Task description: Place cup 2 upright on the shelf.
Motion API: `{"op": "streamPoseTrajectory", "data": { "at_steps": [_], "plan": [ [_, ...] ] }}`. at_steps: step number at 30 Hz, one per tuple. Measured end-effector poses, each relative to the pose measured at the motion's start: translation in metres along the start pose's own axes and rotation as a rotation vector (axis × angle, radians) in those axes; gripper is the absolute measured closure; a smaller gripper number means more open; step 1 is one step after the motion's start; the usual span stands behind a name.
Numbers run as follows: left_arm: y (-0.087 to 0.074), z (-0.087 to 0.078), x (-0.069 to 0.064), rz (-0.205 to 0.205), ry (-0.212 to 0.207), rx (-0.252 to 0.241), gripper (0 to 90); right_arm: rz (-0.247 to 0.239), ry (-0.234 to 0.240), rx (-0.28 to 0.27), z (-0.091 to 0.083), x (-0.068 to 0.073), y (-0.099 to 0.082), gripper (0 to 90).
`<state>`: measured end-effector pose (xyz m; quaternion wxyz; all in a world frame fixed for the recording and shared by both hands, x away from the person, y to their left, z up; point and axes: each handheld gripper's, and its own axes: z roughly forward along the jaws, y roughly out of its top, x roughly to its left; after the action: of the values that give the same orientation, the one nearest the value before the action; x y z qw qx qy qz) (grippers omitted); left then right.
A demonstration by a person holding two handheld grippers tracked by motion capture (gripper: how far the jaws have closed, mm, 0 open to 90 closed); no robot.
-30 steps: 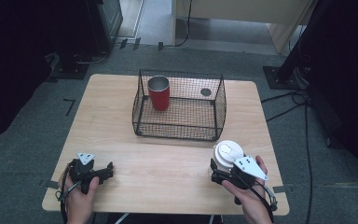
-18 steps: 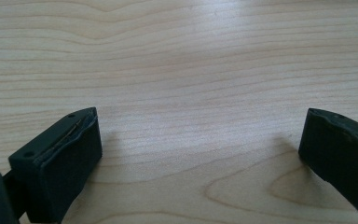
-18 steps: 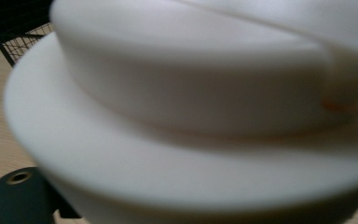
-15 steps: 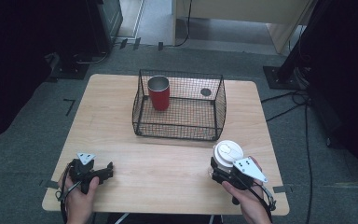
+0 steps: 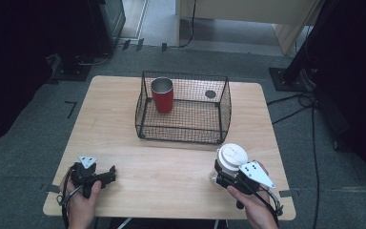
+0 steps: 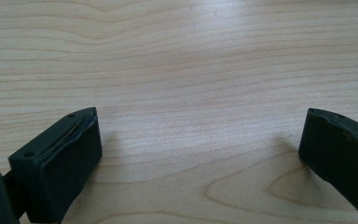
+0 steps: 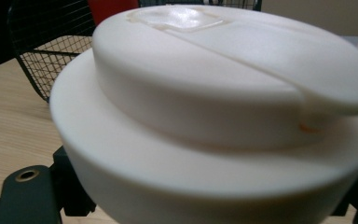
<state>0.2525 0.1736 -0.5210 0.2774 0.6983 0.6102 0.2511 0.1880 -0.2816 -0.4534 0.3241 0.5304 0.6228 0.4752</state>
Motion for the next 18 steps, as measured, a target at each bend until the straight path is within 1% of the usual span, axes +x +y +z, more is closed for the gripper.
{"op": "streamPoseTrajectory", "data": {
  "at_steps": [1,4,11,18],
  "plan": [
    [0.000,0.000,0.000,0.000,0.000,0.000,0.0,0.001,0.004,0.000,0.000,0.001,0.001,16.1],
    [0.000,0.000,0.000,0.000,0.000,0.000,0.0,-0.018,0.013,-0.004,0.000,0.005,0.002,16.1],
    [0.000,0.000,0.000,0.000,0.000,0.001,0.0,-0.041,0.039,-0.020,-0.002,0.012,0.008,16.1],
    [0.000,0.000,0.000,0.000,0.000,0.000,0.0,-0.051,0.060,-0.030,-0.001,0.019,0.016,16.1]
  ]
}}
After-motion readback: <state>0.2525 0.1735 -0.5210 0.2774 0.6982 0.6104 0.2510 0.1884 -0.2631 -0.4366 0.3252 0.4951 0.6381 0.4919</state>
